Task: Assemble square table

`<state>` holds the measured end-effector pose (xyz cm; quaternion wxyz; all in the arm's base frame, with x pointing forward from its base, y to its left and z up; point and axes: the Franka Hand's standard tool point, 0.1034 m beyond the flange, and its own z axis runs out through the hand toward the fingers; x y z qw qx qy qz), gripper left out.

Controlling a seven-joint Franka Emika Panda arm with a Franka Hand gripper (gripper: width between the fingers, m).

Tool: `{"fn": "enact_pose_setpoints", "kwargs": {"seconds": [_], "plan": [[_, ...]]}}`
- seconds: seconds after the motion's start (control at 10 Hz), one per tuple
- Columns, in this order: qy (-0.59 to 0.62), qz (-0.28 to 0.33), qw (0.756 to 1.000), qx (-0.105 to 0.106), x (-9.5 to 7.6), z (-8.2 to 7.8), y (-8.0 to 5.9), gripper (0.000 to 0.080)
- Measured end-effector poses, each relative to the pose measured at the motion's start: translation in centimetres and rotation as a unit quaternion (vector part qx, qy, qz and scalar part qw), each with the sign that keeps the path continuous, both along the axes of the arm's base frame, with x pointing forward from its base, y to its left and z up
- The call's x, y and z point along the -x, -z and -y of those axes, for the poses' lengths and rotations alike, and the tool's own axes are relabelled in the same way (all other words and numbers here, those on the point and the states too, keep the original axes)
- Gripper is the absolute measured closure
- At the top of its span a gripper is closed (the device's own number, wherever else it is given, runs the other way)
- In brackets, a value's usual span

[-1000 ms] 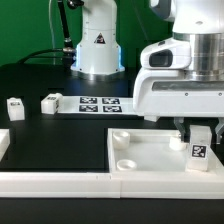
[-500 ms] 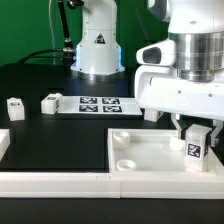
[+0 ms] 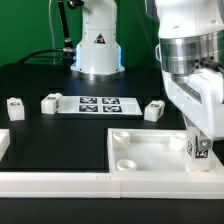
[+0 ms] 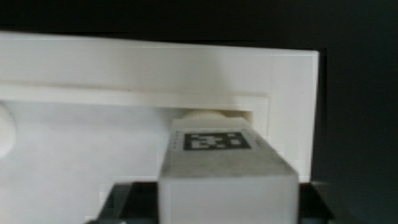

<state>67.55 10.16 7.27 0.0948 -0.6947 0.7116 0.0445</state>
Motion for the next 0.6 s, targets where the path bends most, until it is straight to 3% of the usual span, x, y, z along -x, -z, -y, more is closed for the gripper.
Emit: {"fn": "enact_pose_setpoints", "kwargs": {"seconds": [0.2, 0.3, 0.4, 0.5, 0.6], "plan": [[-0.022, 0.004, 1.0, 0.002, 0.0, 0.0, 0.0, 0.0509], [-0.113, 0.009, 0.993, 0.017, 0.2, -0.1, 0.0, 0.0328], [-0.201, 0.027, 0.979, 0.024, -0.2, -0.4, -0.2, 0.0212], [-0.287, 0.045, 0.956, 0.029, -0.2, -0.8, -0.2, 0.0212], [-0.313, 0.05, 0.948, 0.03, -0.1, -1.1, -0.2, 0.0163]]}}
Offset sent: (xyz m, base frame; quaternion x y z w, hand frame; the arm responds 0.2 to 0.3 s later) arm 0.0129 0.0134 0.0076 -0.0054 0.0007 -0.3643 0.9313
